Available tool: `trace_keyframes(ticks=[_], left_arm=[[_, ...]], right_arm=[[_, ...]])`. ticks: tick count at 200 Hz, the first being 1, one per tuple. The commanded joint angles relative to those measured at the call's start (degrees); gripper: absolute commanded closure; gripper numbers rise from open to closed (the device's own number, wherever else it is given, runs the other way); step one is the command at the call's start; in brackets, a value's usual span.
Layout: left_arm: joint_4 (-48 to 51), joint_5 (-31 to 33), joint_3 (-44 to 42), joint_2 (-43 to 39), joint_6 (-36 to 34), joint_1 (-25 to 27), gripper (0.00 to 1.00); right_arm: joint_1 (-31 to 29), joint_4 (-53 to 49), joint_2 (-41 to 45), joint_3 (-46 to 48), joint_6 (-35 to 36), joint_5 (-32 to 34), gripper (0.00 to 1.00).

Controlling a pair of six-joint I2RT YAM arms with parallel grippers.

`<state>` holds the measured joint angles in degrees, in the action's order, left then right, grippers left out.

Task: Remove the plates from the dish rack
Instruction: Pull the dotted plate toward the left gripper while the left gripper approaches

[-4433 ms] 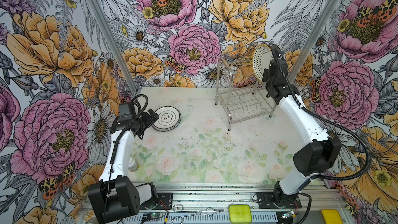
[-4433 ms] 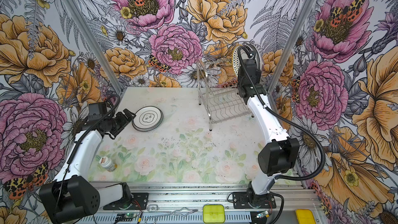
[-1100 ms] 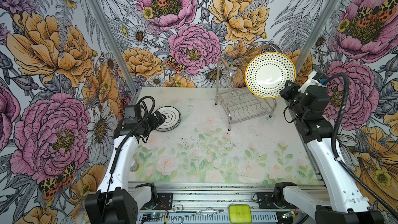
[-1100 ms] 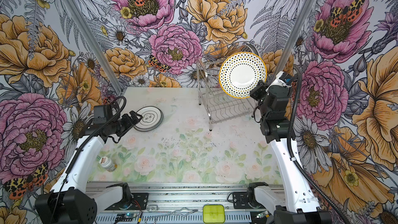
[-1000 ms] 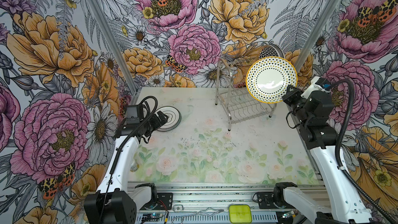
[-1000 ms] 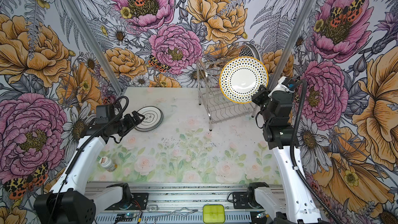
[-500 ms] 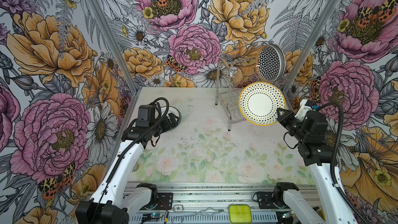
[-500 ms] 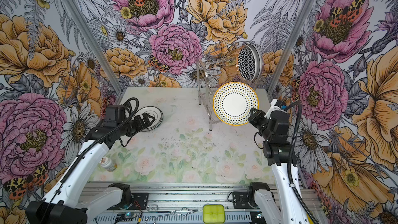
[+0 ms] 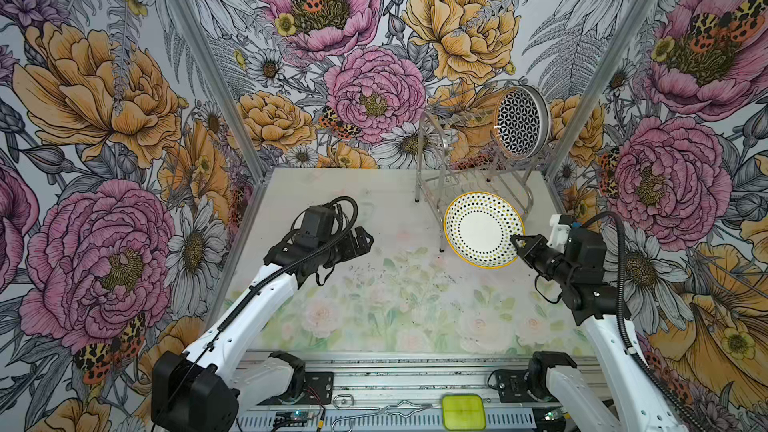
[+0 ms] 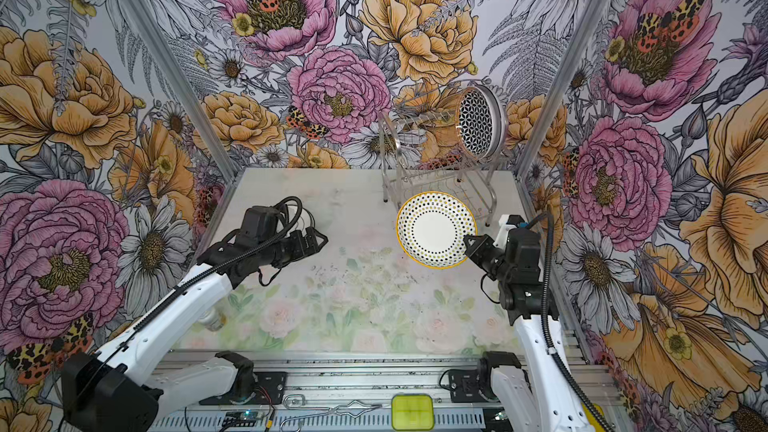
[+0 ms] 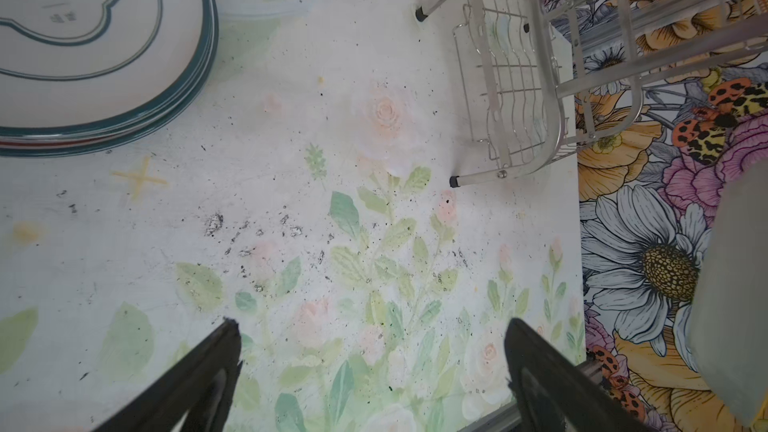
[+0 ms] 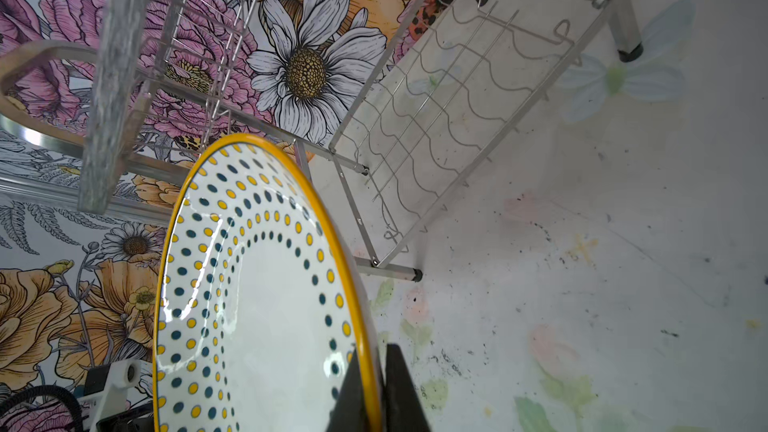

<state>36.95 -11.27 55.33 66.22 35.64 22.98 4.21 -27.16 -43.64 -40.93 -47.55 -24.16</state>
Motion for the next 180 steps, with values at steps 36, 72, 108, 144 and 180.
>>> trace_keyframes(ticks=[36, 72, 108, 144, 180], left_arm=[[-4.95, 1.81, 2.06, 3.58, 1.87, 4.29, 0.01], [-9.53, -1.86, 0.60, 4.58, 3.48, 5.33, 0.01], [-12.62, -4.17, -0.55, 5.20, 4.51, 5.57, 0.01], [-14.30, -5.84, -1.09, 6.88, 4.70, 5.50, 0.01], [-15.90, -7.84, -1.36, 8.95, 4.83, 5.64, 0.05]], right_arm=[[-1.29, 6.04, 2.50, 2.11, -0.35, -5.37, 1.00], [-6.39, 5.98, -2.48, 1.54, 2.63, -4.78, 1.00], [-13.75, 6.19, -8.45, -0.79, 4.98, 0.01, 1.00], [-17.12, 8.18, -11.87, -1.27, 4.23, 1.16, 1.00], [-20.78, 11.19, -14.80, -0.76, 3.02, 2.80, 1.00]])
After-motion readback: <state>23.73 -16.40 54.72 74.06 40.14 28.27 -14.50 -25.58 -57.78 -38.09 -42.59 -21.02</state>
